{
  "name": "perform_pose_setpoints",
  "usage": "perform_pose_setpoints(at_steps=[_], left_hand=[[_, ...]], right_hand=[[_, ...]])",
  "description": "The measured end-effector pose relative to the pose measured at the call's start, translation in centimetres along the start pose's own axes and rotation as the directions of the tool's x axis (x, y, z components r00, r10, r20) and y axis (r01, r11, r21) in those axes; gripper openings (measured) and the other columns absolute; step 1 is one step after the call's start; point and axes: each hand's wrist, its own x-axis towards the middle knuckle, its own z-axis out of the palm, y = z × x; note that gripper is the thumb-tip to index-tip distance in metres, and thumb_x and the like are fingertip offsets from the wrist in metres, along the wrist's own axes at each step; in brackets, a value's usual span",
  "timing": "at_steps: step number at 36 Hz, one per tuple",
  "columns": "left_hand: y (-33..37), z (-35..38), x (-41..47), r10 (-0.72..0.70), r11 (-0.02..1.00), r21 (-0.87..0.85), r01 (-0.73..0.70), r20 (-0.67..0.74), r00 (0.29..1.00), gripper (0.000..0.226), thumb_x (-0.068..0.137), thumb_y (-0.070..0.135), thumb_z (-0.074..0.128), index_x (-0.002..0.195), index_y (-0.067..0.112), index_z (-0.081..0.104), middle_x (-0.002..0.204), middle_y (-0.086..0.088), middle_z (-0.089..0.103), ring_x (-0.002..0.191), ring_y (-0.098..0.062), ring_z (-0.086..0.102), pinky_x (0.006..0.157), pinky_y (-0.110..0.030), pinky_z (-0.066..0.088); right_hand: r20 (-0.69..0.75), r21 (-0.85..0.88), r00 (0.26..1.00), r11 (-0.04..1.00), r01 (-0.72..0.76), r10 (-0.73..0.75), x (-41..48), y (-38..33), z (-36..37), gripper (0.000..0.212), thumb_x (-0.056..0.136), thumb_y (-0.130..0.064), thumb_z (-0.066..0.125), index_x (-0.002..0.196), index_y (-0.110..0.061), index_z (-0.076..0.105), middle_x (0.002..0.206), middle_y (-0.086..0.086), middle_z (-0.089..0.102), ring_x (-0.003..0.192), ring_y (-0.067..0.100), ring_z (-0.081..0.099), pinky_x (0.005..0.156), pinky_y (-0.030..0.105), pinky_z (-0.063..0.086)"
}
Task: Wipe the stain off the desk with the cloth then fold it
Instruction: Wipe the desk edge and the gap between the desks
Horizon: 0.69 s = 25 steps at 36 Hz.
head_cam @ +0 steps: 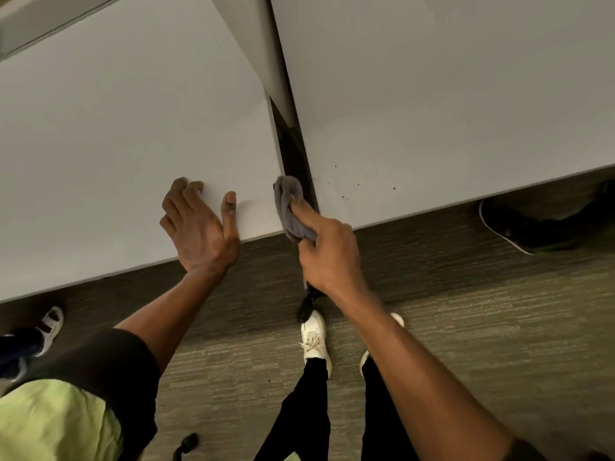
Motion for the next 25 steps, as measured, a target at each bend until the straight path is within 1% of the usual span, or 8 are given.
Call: perform_pose_setpoints(at_steps=[3, 8, 12, 15, 19, 22, 23, 25], left_hand=[[0.0, 0.1, -0.1, -0.005, 1.0, 0.006, 0.005, 0.002, 1.0, 0.072, 0.106, 0.077, 0.025, 0.138, 0.016, 0.045, 0.152, -0.012, 0.042, 0.14, -0.035, 0.041, 0.109, -0.055, 0.038], [0.1, -0.1, 0.0, -0.001, 1.0, -0.002, 0.001, 0.005, 1.0, 0.071, 0.106, 0.076, 0.027, 0.138, 0.016, 0.045, 0.153, -0.012, 0.042, 0.14, -0.036, 0.042, 0.109, -0.054, 0.039], [0.2, -0.3, -0.1, -0.005, 1.0, -0.014, 0.005, 0.01, 1.0, 0.071, 0.105, 0.077, 0.028, 0.138, 0.016, 0.046, 0.154, -0.012, 0.042, 0.142, -0.034, 0.04, 0.11, -0.052, 0.038], [0.2, -0.3, 0.0, -0.007, 1.0, -0.007, 0.007, 0.011, 1.0, 0.072, 0.105, 0.078, 0.026, 0.138, 0.017, 0.046, 0.154, -0.011, 0.042, 0.142, -0.033, 0.039, 0.11, -0.052, 0.038], [0.2, -0.3, -0.1, 0.0, 1.0, -0.004, 0.0, 0.002, 1.0, 0.073, 0.106, 0.078, 0.025, 0.138, 0.016, 0.046, 0.153, -0.012, 0.043, 0.14, -0.034, 0.041, 0.108, -0.05, 0.037], [0.3, -0.5, -0.1, 0.004, 1.0, -0.001, -0.004, 0.009, 1.0, 0.075, 0.106, 0.078, 0.023, 0.138, 0.015, 0.046, 0.153, -0.013, 0.043, 0.14, -0.035, 0.042, 0.108, -0.05, 0.038], [0.3, -0.6, -0.1, 0.004, 1.0, -0.001, -0.004, 0.011, 1.0, 0.075, 0.105, 0.078, 0.023, 0.139, 0.015, 0.046, 0.153, -0.013, 0.043, 0.14, -0.035, 0.042, 0.108, -0.05, 0.037], [0.4, -0.7, -0.1, 0.006, 1.0, -0.003, -0.006, 0.016, 1.0, 0.076, 0.105, 0.077, 0.023, 0.139, 0.014, 0.046, 0.153, -0.013, 0.043, 0.141, -0.035, 0.041, 0.108, -0.05, 0.037]], right_hand=[[0.017, 0.051, 0.999, 0.998, -0.037, 0.036, -1.4, 0.5, 0.0, 0.07, 0.096, 0.004, 0.064, 0.152, -0.033, 0.047, 0.141, 0.0, 0.066, 0.071, -0.001, 0.062, 0.062, 0.007, 0.053], [0.026, 0.039, 0.999, 0.998, -0.039, 0.038, 2.8, -0.8, -0.5, 0.063, 0.097, 0.001, 0.064, 0.152, -0.026, 0.05, 0.133, 0.005, 0.071, 0.092, 0.012, 0.073, 0.08, 0.024, 0.063], [-0.02, 0.057, 0.999, 0.998, -0.028, 0.029, 6.7, -2.0, -0.5, 0.063, 0.095, 0.006, 0.062, 0.149, -0.024, 0.055, 0.131, 0.002, 0.073, 0.104, 0.011, 0.069, 0.087, 0.018, 0.057], [-0.051, 0.007, 0.999, 1.0, -0.013, 0.013, 7.8, -2.4, -0.1, 0.064, 0.094, 0.007, 0.06, 0.149, -0.026, 0.055, 0.131, 0.0, 0.073, 0.111, 0.015, 0.069, 0.08, 0.005, 0.045], [-0.026, 0.015, 0.999, 1.0, -0.025, 0.026, 4.4, -1.9, 0.1, 0.065, 0.098, 0.002, 0.059, 0.153, -0.03, 0.049, 0.128, 0.002, 0.074, 0.104, 0.016, 0.072, 0.089, 0.017, 0.056], [0.024, 0.021, 0.999, 0.999, -0.042, 0.042, 0.0, -0.4, 0.0, 0.071, 0.096, 0.002, 0.063, 0.153, -0.037, 0.044, 0.129, -0.002, 0.073, 0.079, 0.013, 0.074, 0.067, 0.021, 0.063], [0.046, 0.036, 0.997, 0.998, -0.058, 0.056, -1.3, 0.0, -0.3, 0.074, 0.095, 0.003, 0.065, 0.151, -0.041, 0.042, 0.132, -0.004, 0.071, 0.077, 0.013, 0.074, 0.062, 0.018, 0.06], [0.071, 0.088, 0.995, 0.993, -0.077, 0.071, -3.2, 1.0, -1.0, 0.078, 0.092, 0.008, 0.066, 0.146, -0.043, 0.043, 0.142, -0.01, 0.065, 0.091, 0.009, 0.076, 0.068, 0.011, 0.057]])
